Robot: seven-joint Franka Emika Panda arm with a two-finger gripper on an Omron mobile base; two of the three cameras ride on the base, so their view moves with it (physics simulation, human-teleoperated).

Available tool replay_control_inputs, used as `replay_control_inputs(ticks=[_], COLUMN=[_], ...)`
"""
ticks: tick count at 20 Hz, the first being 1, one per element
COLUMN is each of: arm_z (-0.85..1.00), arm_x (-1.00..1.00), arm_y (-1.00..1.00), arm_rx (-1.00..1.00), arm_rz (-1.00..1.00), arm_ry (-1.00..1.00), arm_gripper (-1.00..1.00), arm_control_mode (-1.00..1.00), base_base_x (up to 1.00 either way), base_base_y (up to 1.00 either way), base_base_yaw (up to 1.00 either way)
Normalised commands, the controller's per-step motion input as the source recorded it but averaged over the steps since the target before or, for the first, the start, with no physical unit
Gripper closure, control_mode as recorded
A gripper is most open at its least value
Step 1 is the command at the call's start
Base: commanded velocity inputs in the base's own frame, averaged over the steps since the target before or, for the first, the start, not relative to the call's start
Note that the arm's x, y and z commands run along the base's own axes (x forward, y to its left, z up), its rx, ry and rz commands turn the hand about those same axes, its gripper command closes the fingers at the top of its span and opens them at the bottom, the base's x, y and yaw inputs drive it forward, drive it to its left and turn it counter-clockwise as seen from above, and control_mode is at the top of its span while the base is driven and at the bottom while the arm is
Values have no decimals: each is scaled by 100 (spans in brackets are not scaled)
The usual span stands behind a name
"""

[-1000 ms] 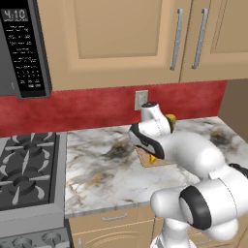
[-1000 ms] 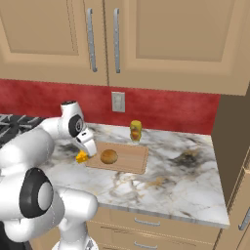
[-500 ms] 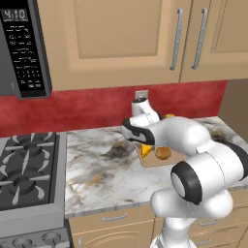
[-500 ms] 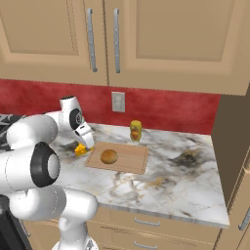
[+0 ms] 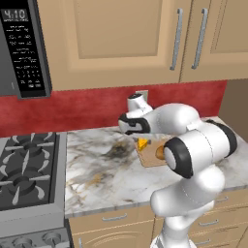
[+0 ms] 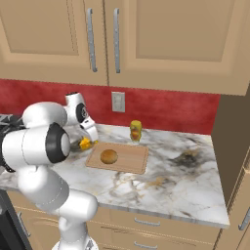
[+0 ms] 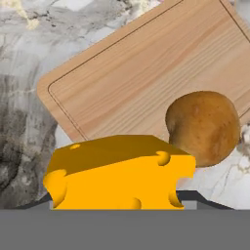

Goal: Retrieve the reheated potato from the microwave, then place the potato, cheese, and condiment on the cutting board.

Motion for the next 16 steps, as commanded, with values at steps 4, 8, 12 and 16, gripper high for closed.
replay_control_inputs(ticks=[4,8,12,16], arm_z=[-26,-42,-50,-31], arm_x=[25,10,14,14], arm_y=[-3,-11,-12,-13], arm_rx=[-1,-1,0,0], arm_rz=[0,0,0,0], arm_ry=[5,7,7,4], arm_gripper=[100,100,100,100], arm_control_mode=[-100,-100,-100,-100], base_base_x=[0,0,0,0], base_base_y=[0,0,0,0], base_base_yaw=[0,0,0,0])
